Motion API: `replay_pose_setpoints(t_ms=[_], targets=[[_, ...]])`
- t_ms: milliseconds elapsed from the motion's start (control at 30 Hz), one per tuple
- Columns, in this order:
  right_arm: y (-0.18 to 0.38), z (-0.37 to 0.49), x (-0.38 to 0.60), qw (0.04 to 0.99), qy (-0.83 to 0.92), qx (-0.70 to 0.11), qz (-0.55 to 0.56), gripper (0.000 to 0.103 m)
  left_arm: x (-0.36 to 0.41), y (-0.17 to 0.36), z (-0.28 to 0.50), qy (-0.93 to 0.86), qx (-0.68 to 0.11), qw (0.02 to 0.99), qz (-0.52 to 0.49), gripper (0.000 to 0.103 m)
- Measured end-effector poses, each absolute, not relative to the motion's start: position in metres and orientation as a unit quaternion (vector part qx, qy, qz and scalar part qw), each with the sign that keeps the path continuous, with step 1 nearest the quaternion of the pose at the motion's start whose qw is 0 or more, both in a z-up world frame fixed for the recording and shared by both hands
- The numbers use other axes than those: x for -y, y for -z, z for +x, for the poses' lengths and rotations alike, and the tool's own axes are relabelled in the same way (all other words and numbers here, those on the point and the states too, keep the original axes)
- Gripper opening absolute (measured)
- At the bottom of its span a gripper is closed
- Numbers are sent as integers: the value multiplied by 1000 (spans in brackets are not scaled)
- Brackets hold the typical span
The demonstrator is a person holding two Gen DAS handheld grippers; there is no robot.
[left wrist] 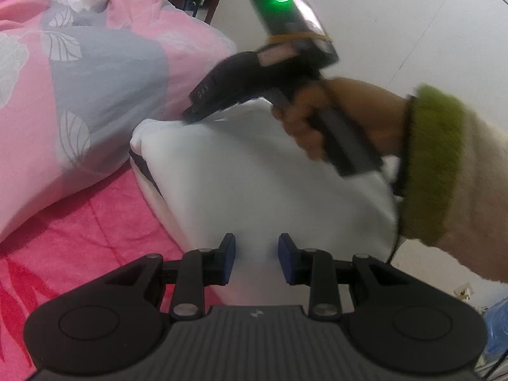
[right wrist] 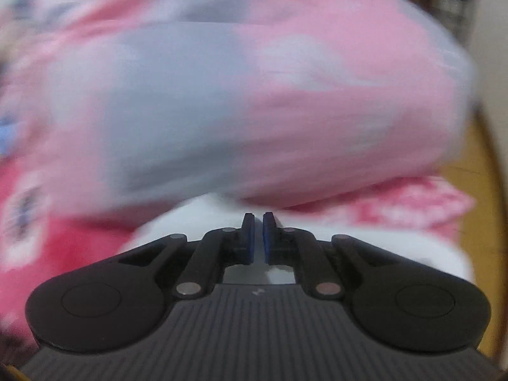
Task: Fold clothes
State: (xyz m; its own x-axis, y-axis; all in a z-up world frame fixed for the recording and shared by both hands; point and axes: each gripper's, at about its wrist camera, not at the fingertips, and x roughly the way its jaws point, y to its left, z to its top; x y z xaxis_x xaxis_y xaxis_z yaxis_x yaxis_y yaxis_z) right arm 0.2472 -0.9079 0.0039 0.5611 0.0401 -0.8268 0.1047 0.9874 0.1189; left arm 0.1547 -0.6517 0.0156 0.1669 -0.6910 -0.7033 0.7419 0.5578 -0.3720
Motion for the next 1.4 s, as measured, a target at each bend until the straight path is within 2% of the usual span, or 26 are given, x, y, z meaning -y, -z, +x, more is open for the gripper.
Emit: replay_pose_setpoints(t_ms=[67,200,300,400,433,533,600,800,933,1033,1133,1200,1300,1400], targets=[[-12,254,912,885,39,-459,67,5,651,-15,155,470,-444,763,24,31],[-46,254,868,870,-127,-475,19,7,649,-12,155,471,-443,763,15,31],[-42,266,813,820,-233,-514,-93,5,649,-12,153,471,-441,764,14,31],[-31,286,819,824,-182,-526,-104,4,648,-12,152,471,-438,765,15,31],[-27,293,821,825,-165,-530,-108,0,648,-11,152,471,-439,765,14,31],[-16,313,828,825,-113,-540,-118,0,646,-10,153,472,-439,764,10,31],[-24,317,847,844,-79,-525,-73,0,646,-10,152,473,-438,764,12,31],[-76,216,916,897,24,-437,60,4,646,-12,154,477,-440,761,16,31],[-71,129,950,896,61,-411,156,4,648,-10,153,478,-437,762,25,31],[-37,85,970,868,137,-457,137,3,650,-10,152,477,-434,764,32,32],[-35,43,993,839,259,-457,142,7,654,-12,150,470,-435,767,40,35],[-55,8,992,859,254,-401,190,7,655,-16,148,467,-435,769,47,36],[-72,-26,957,891,198,-362,189,7,657,-19,147,463,-439,768,52,40],[-55,-34,923,899,135,-385,161,7,659,-22,143,465,-436,768,67,43]])
